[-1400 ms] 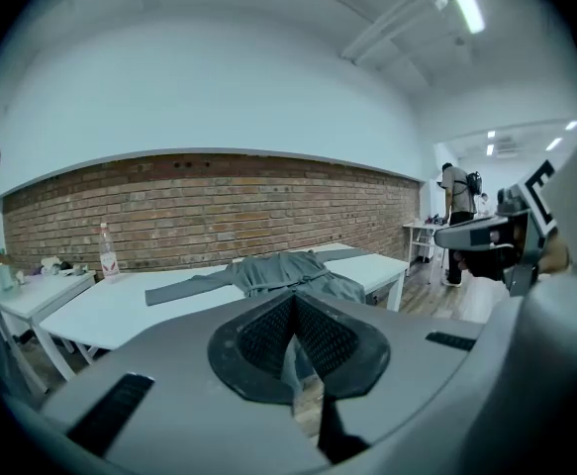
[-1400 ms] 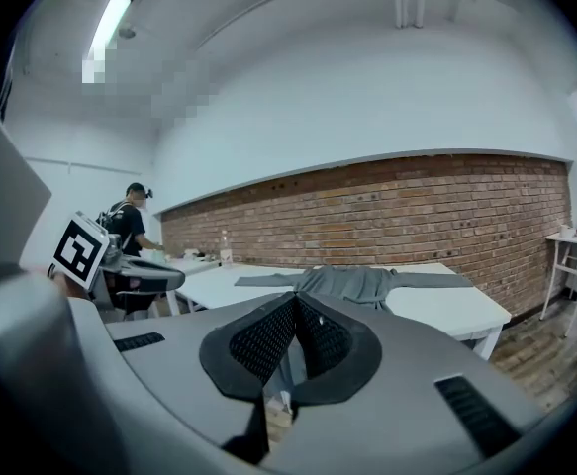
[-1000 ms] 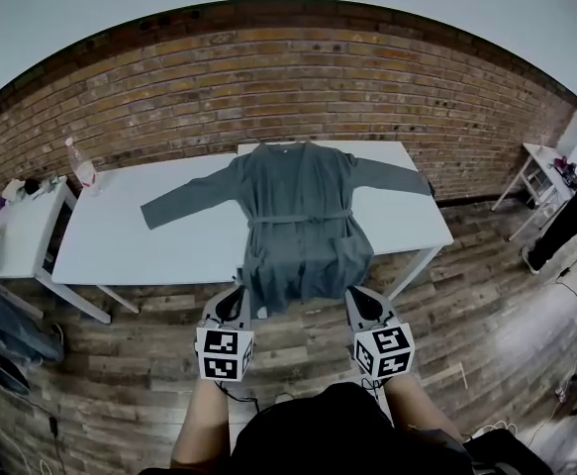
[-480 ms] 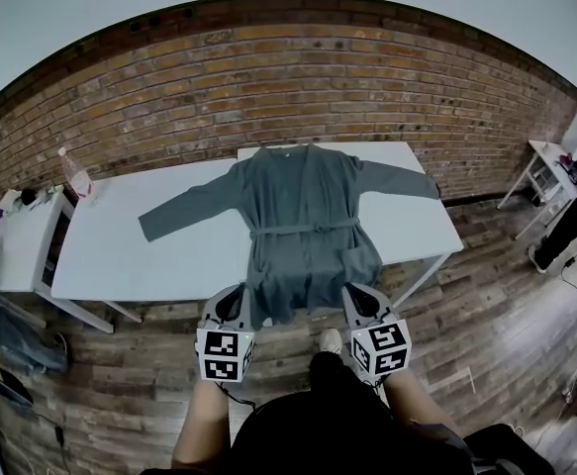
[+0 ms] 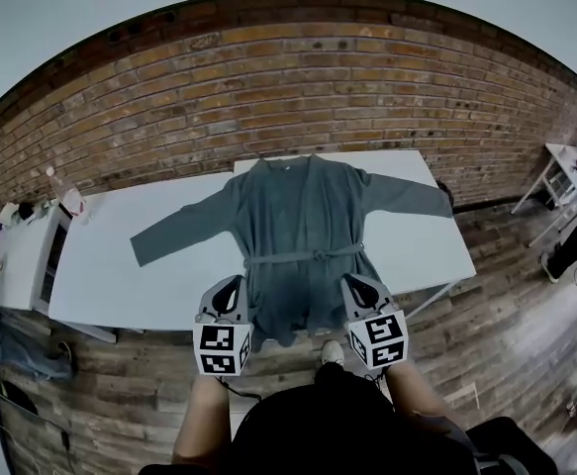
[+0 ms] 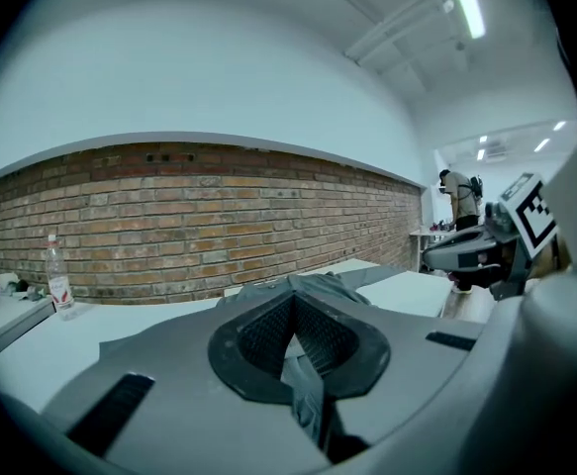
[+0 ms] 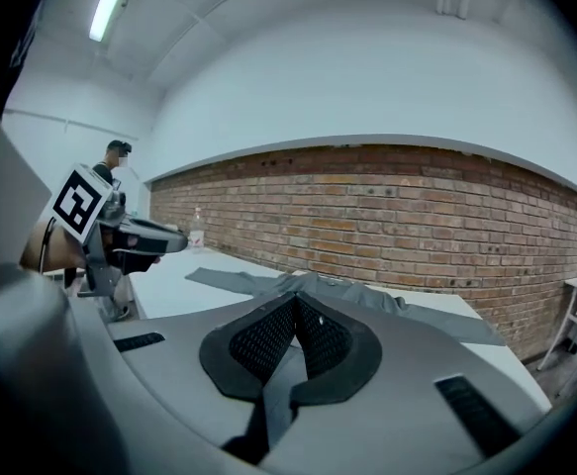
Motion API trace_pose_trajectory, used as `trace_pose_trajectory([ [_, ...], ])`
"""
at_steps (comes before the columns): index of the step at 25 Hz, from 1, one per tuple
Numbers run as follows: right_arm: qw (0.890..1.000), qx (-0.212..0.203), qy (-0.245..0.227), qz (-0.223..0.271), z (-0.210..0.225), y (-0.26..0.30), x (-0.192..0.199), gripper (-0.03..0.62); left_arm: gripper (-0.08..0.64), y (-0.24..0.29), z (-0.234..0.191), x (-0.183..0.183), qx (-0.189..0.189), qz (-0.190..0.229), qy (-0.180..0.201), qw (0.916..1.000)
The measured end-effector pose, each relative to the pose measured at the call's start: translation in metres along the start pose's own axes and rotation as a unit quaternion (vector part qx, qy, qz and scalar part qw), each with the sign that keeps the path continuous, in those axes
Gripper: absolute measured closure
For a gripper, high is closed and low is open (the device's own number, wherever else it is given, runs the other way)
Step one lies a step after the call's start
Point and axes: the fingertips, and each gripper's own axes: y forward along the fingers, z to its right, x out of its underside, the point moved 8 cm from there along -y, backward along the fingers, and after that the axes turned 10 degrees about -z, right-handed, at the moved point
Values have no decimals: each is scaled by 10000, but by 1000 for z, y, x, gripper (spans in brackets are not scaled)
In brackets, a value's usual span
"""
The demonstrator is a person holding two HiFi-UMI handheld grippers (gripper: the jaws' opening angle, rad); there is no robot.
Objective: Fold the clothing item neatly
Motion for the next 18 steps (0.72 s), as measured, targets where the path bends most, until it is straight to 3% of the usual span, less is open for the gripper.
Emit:
trace_pose_trajectory([
  [8,9991,-218,371,-37,81,57,-26,591,569,71,10,-60,-91,307,65,9995],
  [18,9982,-317,481,-140,171,110,-33,591,569,162,22,-102,-126,77,-214,9997],
])
